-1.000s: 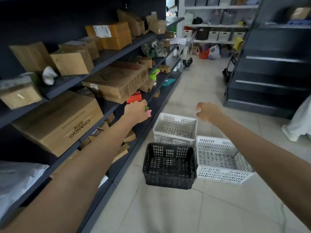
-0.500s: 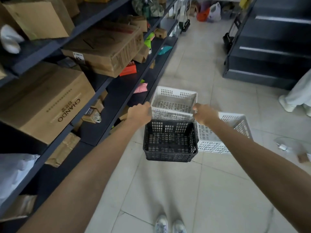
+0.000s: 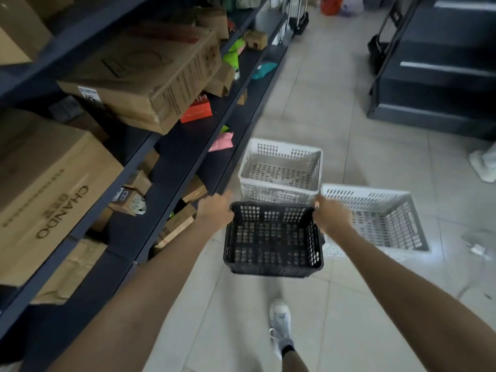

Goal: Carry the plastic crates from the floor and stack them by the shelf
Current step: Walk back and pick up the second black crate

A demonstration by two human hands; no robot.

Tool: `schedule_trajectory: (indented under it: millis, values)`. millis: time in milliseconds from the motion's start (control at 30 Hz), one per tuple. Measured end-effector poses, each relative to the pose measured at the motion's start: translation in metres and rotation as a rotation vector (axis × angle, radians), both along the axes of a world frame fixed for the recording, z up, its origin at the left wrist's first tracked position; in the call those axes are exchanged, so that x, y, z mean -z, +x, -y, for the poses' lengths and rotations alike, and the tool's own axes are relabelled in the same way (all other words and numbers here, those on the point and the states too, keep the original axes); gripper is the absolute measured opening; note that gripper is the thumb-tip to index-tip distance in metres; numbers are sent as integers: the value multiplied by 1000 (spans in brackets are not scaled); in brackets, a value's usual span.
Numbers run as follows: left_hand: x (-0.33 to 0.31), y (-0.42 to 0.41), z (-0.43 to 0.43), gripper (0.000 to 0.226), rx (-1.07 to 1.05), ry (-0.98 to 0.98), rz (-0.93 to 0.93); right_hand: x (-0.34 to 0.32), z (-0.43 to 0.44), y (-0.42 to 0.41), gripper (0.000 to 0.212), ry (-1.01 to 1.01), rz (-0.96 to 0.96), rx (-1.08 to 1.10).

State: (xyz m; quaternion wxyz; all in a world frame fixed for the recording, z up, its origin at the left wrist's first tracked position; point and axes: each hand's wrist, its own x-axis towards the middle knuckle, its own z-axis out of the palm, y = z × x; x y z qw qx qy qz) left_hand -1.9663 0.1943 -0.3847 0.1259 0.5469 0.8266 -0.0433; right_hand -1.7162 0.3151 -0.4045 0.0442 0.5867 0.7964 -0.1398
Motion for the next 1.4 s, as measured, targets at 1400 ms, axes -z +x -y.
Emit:
schedule_trajectory:
  millis: [1400]
  values:
    - [546,-98,-70,93,-221,42,141,539,-104,56,67,243,304,113]
